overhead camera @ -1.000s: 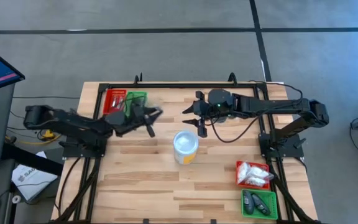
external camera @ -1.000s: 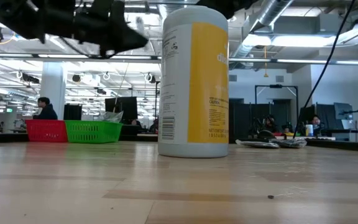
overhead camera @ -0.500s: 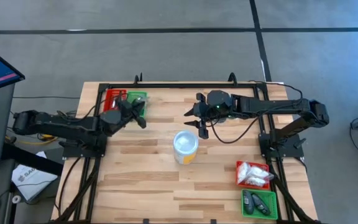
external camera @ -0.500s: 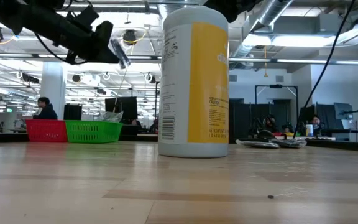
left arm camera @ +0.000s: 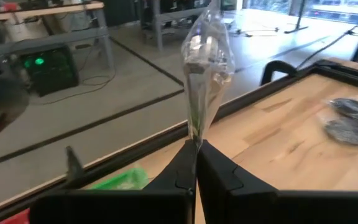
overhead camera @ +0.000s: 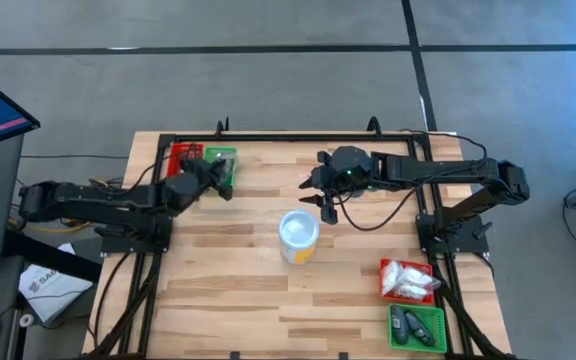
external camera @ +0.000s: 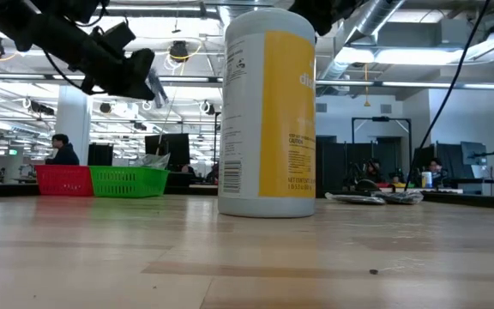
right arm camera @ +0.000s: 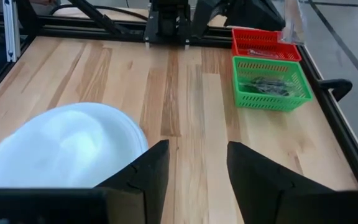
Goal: Pick & Place Travel size toiletries
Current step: Put the silver nail clipper into the top red basket
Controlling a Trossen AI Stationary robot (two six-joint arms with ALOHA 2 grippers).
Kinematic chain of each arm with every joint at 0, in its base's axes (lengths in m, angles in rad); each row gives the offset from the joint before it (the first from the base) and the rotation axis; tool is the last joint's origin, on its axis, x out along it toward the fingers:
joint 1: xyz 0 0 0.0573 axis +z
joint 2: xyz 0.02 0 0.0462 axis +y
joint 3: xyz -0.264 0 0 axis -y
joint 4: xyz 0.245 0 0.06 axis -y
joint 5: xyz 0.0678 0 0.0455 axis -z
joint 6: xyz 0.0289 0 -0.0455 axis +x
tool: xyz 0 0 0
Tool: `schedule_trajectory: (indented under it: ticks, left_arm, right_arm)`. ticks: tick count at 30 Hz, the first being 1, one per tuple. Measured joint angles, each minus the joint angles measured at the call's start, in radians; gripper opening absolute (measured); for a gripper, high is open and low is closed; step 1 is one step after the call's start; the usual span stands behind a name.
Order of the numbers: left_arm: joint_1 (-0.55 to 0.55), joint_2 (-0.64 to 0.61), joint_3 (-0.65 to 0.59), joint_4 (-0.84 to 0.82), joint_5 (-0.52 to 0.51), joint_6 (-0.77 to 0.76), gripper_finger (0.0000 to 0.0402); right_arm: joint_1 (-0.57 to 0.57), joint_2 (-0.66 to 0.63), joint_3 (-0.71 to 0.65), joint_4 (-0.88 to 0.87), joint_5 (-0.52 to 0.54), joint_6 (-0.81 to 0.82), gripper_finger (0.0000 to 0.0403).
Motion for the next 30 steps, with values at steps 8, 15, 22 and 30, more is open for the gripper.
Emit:
schedule_trajectory:
  ticks: [8,15,22,30]
  left_arm:
    - [0.086,-0.031,0.0,-0.151,-0.031,-0.076,0.0001]
    - [0.199,-0.055,0.0,-0.354,-0.026,-0.199,0.0]
    - [0.378,-0.046,0.0,-0.536,0.132,-0.311,0.0]
    - [0.576,-0.042,0.0,-0.613,0.297,-0.289,0.0]
  right_arm:
    - [0.0,0.0,0.0,-0.022,0.0,0.0,0.0144]
    - [0.0,0.0,0.0,-0.027,0.0,0.0,0.0141]
    - [0.0,0.0,0.0,-0.031,0.0,0.0,0.0143]
    - [0.0,0.001,0.0,-0.038,0.0,0.0,0.0135]
